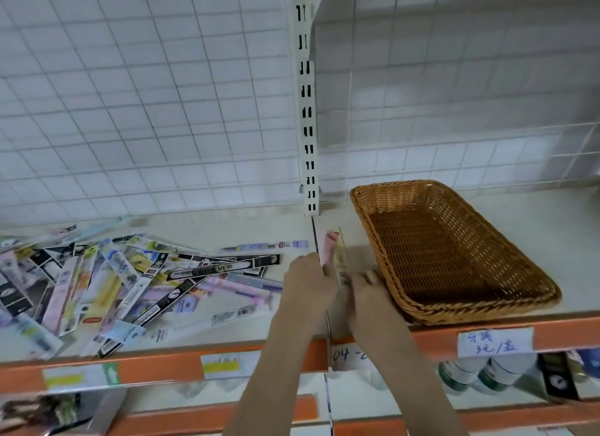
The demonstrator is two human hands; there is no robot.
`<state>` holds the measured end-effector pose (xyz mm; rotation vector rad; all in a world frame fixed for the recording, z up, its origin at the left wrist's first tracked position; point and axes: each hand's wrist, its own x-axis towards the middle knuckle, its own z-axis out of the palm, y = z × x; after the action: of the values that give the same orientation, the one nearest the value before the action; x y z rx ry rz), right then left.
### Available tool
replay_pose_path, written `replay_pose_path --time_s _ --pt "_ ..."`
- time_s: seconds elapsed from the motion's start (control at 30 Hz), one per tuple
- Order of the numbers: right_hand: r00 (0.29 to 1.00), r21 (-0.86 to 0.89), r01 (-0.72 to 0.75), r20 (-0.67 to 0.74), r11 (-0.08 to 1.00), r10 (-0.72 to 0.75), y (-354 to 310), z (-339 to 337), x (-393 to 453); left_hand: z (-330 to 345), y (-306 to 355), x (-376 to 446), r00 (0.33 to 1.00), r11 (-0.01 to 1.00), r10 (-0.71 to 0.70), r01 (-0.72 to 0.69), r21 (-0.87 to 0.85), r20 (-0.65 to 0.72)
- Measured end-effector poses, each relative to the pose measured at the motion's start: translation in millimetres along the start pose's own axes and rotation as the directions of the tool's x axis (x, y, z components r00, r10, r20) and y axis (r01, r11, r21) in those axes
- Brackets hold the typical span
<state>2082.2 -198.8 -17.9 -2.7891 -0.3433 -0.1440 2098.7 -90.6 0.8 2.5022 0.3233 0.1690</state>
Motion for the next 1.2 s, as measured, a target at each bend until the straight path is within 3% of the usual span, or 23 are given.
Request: replay_pose_path --time_s 0.17,0.37,0.63,0.83,1.03,1.2 --pt "1.0 0.021 0.014 0.019 1.0 -0.015 2 0 -1 -7 -1 -11 1.0 0.999 0.017 -0.016 0.03 -0.007" --pt "0.999 0.143 0.036 0.016 0.989 -0.038 -12 -4 2 -33 -30 -18 0.99 0.998 0.038 -0.032 0.048 -0.134" --pt "0.988 0.169 0.151 0.011 0.974 -0.155 -53 13 25 -89 -101 -28 0.952 0.996 -0.065 0.081 0.04 -0.3" --pt "0.981 0.036 0.189 -0.053 0.981 -0.187 -83 24 56 -129 -149 -29 0.919 0.989 -0.142 0.148 -0.011 -0.367" --pt "0.984 0.023 0.162 0.066 0.987 -0.163 -117 29 99 -164 -186 -12 0.911 0.996 -0.065 0.081 0.023 -0.407" --pt "0.952 -0.111 0.168 0.275 0.98 -0.132 -135 32 125 -181 -215 6 0.935 1.0 -0.009 0.011 0.004 -0.353"
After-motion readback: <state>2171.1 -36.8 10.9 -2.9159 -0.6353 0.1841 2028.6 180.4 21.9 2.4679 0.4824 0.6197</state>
